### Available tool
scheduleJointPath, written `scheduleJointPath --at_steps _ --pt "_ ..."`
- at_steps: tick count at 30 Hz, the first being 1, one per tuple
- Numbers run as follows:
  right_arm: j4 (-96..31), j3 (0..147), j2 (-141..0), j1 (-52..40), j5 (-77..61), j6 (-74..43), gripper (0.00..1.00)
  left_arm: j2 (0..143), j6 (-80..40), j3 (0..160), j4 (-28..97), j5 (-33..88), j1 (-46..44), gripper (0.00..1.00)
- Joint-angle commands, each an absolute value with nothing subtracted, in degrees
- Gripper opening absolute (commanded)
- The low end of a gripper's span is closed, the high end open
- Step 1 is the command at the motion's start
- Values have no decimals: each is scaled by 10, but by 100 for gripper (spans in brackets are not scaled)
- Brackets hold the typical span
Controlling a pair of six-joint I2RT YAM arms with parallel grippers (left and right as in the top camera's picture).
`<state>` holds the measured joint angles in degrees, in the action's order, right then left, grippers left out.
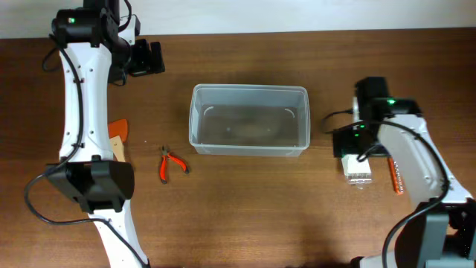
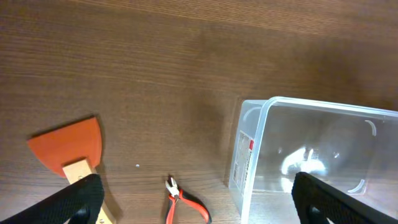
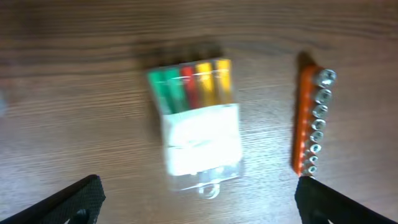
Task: Pack container
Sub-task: 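Release the box and lift the left gripper away, then lower the right gripper and grasp the clear marker pack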
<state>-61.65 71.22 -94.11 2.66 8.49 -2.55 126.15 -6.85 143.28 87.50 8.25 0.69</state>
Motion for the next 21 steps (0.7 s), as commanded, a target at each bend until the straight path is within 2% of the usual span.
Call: scheduleJointPath --at_steps 1,21 --pt "-615 707 -943 72 38 30 99 1259 -63 1443 877 76 9 99" --pt "-586 675 -1029 68 22 60 99 1259 -63 1443 889 76 9 99"
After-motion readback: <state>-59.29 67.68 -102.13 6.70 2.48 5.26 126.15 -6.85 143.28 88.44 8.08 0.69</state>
